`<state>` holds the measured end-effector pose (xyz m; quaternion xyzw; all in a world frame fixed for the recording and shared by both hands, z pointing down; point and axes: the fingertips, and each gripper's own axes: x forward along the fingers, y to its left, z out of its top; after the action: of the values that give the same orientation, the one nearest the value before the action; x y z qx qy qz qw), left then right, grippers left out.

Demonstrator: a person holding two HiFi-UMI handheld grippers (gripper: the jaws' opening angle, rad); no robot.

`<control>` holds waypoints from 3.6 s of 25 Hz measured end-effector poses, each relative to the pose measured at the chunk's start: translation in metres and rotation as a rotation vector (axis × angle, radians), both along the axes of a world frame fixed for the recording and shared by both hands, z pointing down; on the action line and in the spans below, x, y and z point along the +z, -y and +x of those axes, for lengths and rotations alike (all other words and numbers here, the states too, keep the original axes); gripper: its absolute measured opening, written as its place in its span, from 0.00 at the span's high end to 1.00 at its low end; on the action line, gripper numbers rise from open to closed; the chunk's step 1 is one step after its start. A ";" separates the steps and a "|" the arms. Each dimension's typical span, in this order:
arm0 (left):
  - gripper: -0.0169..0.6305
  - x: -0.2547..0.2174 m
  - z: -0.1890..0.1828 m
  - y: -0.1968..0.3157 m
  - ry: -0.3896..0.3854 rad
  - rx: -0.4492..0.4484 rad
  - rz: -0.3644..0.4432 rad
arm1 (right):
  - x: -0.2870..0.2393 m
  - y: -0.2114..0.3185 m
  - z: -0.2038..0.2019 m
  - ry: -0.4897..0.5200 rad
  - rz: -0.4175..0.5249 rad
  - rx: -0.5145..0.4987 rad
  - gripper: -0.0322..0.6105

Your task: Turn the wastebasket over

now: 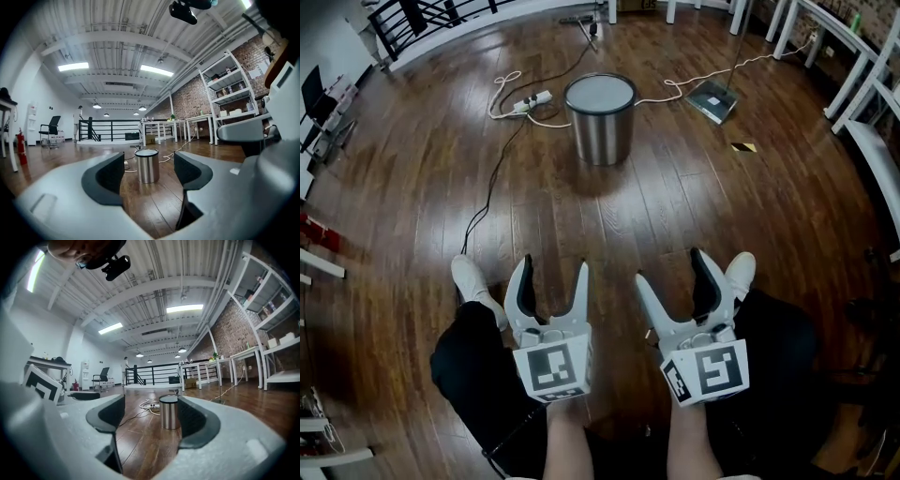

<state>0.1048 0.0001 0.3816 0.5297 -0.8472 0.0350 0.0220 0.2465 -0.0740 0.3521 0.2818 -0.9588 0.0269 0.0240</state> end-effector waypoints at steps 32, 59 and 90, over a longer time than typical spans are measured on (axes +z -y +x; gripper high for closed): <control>0.42 -0.025 -0.029 0.005 0.085 0.149 0.026 | -0.023 -0.001 -0.029 0.109 -0.004 0.026 0.43; 0.45 -0.051 -0.159 0.084 0.098 0.416 0.135 | -0.021 0.058 -0.170 0.118 0.050 0.112 0.43; 0.46 -0.043 -0.344 0.292 0.027 0.661 0.082 | -0.009 0.209 -0.350 0.003 0.048 0.341 0.43</control>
<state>-0.2391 -0.2921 0.3385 0.7757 -0.6305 0.0131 -0.0230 -0.1039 -0.2826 0.3431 0.4407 -0.8975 0.0080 0.0107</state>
